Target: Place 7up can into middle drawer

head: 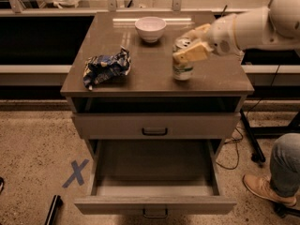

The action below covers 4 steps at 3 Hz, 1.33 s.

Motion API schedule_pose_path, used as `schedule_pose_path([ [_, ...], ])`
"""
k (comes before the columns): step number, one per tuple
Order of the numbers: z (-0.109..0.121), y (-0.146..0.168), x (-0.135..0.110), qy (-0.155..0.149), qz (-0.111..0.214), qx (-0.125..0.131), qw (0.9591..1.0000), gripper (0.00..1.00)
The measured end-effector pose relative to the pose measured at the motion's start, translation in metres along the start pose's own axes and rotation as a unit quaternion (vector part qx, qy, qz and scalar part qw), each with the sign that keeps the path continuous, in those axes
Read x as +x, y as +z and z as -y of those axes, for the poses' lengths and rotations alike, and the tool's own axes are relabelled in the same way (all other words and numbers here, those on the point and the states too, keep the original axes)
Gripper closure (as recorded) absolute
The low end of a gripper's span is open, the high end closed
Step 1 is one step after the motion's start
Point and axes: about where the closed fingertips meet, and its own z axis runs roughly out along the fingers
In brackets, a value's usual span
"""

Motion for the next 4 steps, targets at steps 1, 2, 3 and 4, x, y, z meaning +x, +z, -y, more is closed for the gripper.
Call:
schedule_pose_path([
  [1,-0.051,0.008,-0.053,-0.067,0.011,-0.093,0.9934,1.0],
  [2,-0.106,-0.021,-0.08,-0.097,0.004,-0.142,0.9851,1.0],
  [3,-0.159,-0.078,-0.089,-0.108,0.012,-0.131,0.9853,1.0],
  [4,-0.158,-0.119,-0.078,-0.088,0.017,-0.096,0.9913,1.0],
])
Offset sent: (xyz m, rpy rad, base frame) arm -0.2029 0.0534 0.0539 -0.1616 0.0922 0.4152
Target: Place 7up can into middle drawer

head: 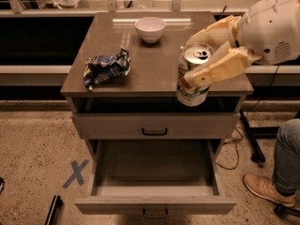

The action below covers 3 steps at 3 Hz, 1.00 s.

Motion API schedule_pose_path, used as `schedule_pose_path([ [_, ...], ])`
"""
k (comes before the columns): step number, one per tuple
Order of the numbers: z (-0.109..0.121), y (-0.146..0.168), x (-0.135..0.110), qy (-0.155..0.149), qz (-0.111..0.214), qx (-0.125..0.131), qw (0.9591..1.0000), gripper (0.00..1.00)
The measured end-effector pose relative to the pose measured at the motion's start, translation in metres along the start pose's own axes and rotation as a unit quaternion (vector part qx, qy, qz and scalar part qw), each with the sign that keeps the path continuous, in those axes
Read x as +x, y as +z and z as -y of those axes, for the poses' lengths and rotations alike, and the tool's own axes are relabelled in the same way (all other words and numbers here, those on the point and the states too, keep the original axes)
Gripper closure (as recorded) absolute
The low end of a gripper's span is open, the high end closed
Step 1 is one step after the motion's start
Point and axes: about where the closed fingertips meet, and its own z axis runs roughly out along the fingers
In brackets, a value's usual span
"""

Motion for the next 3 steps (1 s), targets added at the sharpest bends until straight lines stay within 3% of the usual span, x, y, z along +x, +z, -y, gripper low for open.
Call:
schedule_pose_path([
  [1,0.0,0.001,0.001,0.0,0.0,0.0,1.0,1.0],
  [2,-0.001,0.048,0.027,0.019,0.048,-0.014,0.9986,1.0],
  [3,-0.018,0.11,0.085,0.061,0.123,-0.014,0.9904,1.0],
])
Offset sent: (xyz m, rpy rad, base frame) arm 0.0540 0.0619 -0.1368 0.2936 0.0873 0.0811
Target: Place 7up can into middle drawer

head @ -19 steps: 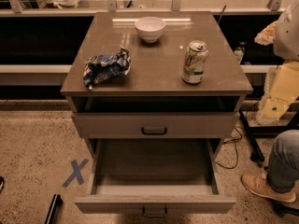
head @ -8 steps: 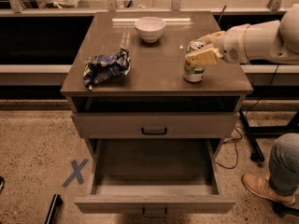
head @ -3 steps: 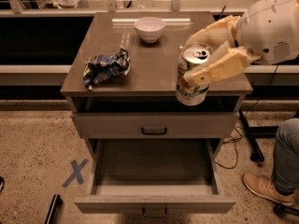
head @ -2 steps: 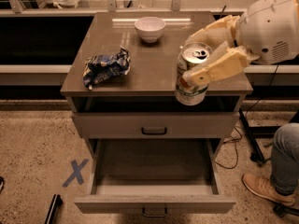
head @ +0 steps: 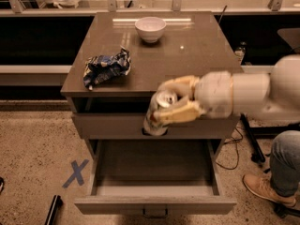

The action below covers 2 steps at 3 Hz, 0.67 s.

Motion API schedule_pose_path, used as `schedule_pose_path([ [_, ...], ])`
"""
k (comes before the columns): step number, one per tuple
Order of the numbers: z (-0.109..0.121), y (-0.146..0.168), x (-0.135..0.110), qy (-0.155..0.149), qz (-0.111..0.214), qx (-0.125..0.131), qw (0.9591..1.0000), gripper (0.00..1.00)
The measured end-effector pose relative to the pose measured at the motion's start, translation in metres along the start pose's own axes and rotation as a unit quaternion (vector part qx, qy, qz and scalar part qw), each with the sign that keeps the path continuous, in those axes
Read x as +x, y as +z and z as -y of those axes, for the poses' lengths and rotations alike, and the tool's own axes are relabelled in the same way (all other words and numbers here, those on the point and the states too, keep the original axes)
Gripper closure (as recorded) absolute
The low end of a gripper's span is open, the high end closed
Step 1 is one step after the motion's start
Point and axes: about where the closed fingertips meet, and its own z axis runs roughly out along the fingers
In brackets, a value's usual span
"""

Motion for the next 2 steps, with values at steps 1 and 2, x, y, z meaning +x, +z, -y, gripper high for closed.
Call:
schedule_pose_path([
  [1,-0.016,0.02,0.087,-0.003,0.019,0.003,0.9998,1.0],
  [2,-0.02,0.006,0.131,0.001,0.002,0.033,0.9995,1.0],
])
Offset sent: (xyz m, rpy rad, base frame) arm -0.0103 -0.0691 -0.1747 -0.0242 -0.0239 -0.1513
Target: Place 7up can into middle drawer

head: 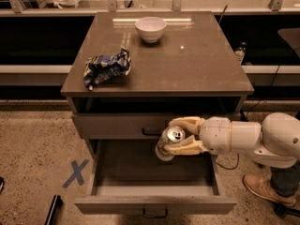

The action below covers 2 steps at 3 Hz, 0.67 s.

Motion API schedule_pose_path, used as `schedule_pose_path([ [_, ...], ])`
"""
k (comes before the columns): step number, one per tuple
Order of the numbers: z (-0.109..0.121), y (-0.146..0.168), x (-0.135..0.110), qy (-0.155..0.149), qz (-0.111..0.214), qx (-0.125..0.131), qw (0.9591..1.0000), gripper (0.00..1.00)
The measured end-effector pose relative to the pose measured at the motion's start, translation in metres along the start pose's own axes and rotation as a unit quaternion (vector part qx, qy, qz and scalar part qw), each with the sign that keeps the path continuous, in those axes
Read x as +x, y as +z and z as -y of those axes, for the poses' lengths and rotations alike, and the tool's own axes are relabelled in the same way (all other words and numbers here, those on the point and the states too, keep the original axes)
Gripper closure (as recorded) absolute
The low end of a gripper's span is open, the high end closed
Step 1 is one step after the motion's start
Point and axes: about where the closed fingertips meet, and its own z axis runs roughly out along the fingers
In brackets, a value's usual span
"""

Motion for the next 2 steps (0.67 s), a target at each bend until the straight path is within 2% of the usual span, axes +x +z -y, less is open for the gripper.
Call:
schedule_pose_path([
  [1,0.0,-0.001,0.001,-0.001,0.0,0.002,1.0,1.0],
  [2,-0.002,0.009,0.027,-0.004,-0.026,-0.009,0.9996,1.0],
])
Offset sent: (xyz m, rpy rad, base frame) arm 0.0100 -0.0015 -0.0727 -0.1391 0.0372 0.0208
